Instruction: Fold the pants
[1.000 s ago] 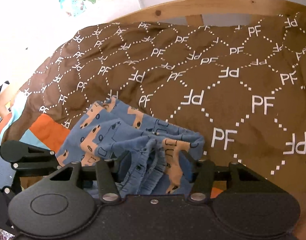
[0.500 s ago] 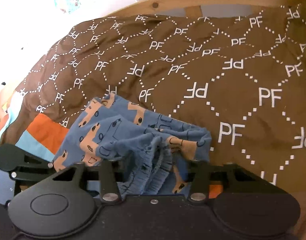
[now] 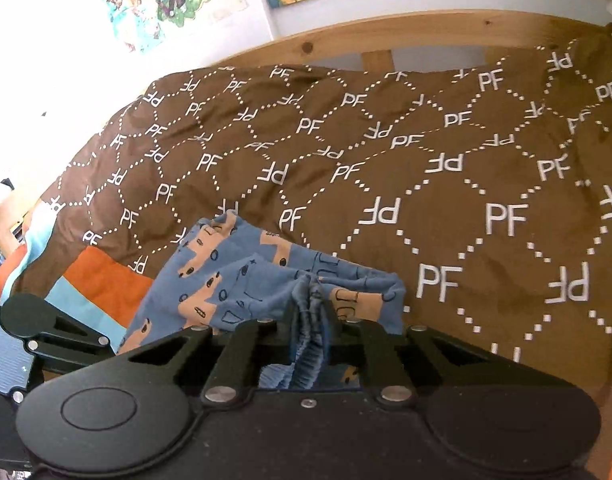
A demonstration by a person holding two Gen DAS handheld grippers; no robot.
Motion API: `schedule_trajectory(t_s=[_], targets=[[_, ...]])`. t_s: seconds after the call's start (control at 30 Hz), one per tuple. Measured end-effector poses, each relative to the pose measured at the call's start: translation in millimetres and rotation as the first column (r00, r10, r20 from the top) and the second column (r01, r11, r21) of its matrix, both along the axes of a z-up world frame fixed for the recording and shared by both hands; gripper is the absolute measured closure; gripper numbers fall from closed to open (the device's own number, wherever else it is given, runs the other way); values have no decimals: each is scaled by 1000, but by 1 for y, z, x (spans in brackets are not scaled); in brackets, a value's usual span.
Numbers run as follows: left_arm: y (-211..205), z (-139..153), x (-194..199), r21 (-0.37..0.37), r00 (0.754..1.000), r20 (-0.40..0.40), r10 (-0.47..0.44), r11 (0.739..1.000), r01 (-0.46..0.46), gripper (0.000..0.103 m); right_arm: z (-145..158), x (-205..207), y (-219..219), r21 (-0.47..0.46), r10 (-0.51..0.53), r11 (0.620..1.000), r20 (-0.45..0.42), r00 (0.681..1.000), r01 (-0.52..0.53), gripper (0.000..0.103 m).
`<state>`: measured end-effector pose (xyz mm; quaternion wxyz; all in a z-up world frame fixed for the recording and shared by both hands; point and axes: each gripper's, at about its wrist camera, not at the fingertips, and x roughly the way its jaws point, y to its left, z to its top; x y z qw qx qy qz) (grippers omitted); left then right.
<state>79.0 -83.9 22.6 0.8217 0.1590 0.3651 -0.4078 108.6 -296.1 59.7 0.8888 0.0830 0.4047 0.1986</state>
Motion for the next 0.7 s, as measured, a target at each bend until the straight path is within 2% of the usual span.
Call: schedule_trajectory(t_s=[0.17, 0.4, 0.53, 0.63, 0.7], targets=[[-7, 3, -2, -18, 1000, -4, -16, 1000, 16, 96, 6, -4, -8, -6, -22, 1000, 3, 1000, 22, 91], [-16, -5, -4, 1, 999, 11, -36, 999, 36, 96, 5, -8, -12, -28, -33, 999, 3, 999, 33, 91], [-18, -11, -1, 10, 999, -13, -36, 999, 36, 96, 1, -9, -11, -54, -27, 998, 1, 1000, 27, 91], [-19, -19, 2, 28, 998, -42, -42, 999, 43, 93, -7, -9, -8, -86, -28, 996, -14, 1000, 27, 83], [-18, -22, -1, 31, 998, -37, -49, 998, 51, 84, -11, -13, -3, -154, -12, 988, -4, 1000, 11, 68]])
